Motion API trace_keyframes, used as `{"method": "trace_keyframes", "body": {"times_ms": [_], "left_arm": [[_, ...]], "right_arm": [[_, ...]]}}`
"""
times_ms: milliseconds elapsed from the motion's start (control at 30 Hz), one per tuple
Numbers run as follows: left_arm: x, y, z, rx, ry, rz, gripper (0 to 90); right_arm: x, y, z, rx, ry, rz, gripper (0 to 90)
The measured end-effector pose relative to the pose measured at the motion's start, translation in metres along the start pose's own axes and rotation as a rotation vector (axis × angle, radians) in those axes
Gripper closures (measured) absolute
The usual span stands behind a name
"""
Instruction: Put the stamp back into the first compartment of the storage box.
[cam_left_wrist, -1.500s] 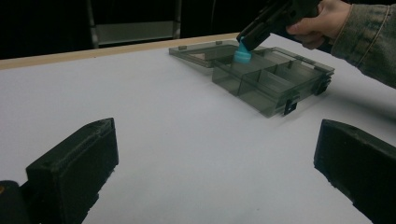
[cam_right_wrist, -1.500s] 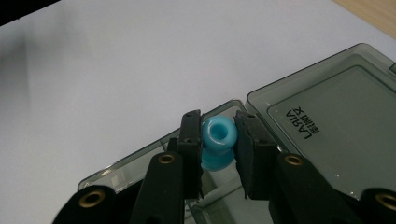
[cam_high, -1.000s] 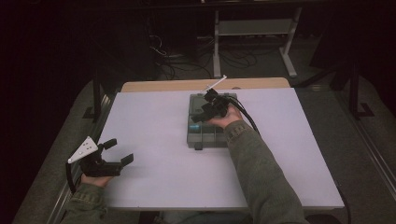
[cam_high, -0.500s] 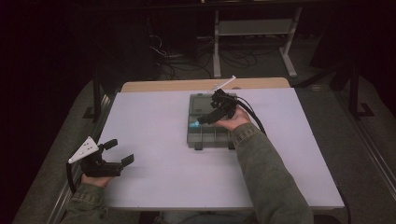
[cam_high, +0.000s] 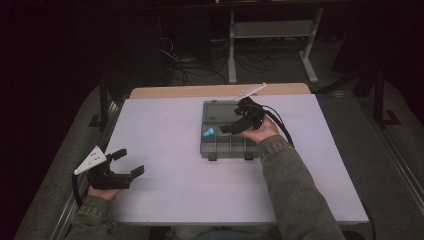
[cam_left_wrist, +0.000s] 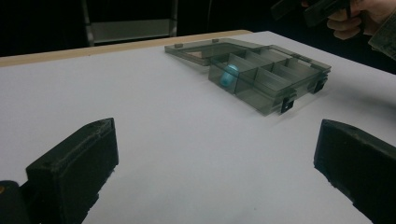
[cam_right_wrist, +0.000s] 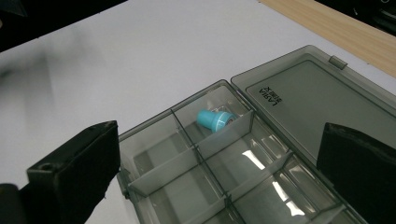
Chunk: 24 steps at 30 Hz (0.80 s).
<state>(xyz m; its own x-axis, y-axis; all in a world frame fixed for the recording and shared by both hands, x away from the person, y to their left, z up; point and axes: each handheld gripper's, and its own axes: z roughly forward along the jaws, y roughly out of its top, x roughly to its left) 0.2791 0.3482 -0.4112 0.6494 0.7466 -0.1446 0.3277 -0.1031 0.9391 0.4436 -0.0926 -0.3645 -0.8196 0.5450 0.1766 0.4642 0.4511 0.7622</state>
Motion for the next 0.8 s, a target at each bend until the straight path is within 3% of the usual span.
{"method": "trace_keyframes", "body": {"times_ms": [800], "left_arm": [[0.0,0.001,0.002,0.003,-0.008,0.002,0.0]], "right_arm": [[0.014,-0.022,-0.039,-0.066,0.004,-0.013,0.0]]}}
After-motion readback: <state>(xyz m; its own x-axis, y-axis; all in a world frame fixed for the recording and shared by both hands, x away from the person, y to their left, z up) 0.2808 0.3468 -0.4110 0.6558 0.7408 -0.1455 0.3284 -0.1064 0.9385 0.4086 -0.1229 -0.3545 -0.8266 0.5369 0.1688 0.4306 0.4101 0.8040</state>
